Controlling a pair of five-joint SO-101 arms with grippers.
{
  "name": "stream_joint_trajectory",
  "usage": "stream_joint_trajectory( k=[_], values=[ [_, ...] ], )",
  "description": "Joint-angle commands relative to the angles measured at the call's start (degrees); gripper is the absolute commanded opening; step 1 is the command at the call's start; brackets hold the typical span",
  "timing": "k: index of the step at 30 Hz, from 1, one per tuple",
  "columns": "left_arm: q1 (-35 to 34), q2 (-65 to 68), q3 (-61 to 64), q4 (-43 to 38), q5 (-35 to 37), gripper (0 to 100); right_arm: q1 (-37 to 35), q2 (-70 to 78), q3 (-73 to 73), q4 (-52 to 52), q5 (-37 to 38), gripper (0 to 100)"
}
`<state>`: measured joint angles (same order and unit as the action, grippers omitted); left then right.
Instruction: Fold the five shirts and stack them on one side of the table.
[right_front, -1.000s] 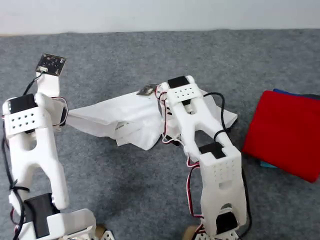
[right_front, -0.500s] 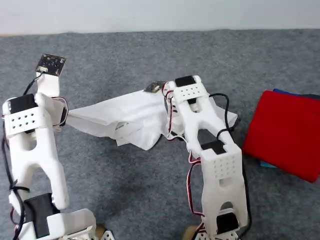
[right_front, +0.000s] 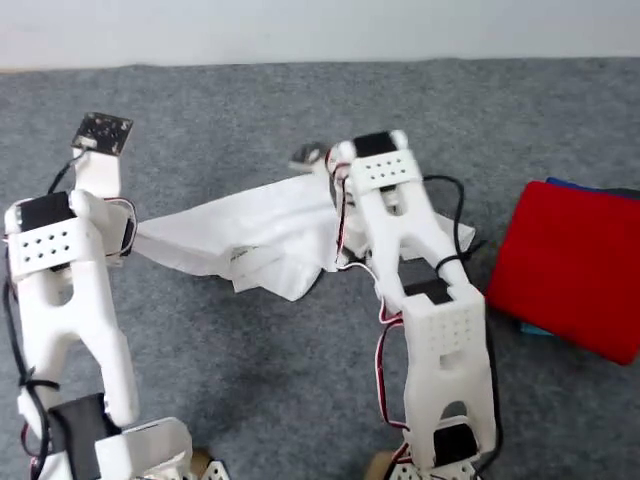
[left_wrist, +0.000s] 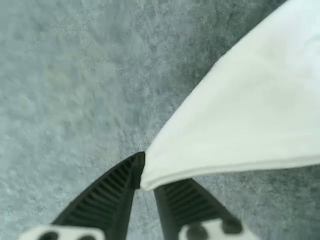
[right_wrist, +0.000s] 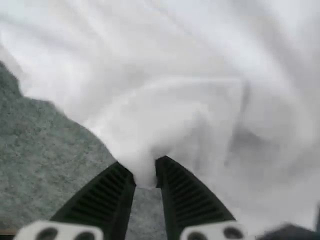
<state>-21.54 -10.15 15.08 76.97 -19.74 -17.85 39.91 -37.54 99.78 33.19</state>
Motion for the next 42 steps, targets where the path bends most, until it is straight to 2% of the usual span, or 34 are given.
stream_joint_trajectory(
  k=[1, 4, 9, 15, 20, 30, 42],
  values=[
    [3.08, -5.89, -3.82, 0.7, 3.34, 0, 1.19, -9.45, -4.92, 2.68, 0.18, 1.1],
    [6.95, -9.14, -4.09, 0.62, 9.32, 0, 1.8, -15.34, -5.01, 2.68, 0.18, 1.1],
    [12.4, -17.41, -6.81, 1.41, 14.68, 0, 4.88, -26.95, -5.01, 2.68, -0.26, 1.1],
    [17.49, -24.18, -16.4, -1.05, 15.3, 0, 12.09, -39.78, -5.1, 1.89, -0.35, 1.1],
    [18.02, -25.49, -24.04, -5.01, 14.59, 0, 18.77, -48.13, -5.1, -1.36, -0.88, 1.1],
    [17.76, -25.49, -37.85, -6.68, 2.99, 0, 23.43, -60.88, -5.19, -2.59, -0.97, 1.1],
    [18.02, -25.85, -57.1, -6.42, -18.9, 0, 31.52, -74.42, -5.19, -6.81, -0.62, 1.1]
  ],
)
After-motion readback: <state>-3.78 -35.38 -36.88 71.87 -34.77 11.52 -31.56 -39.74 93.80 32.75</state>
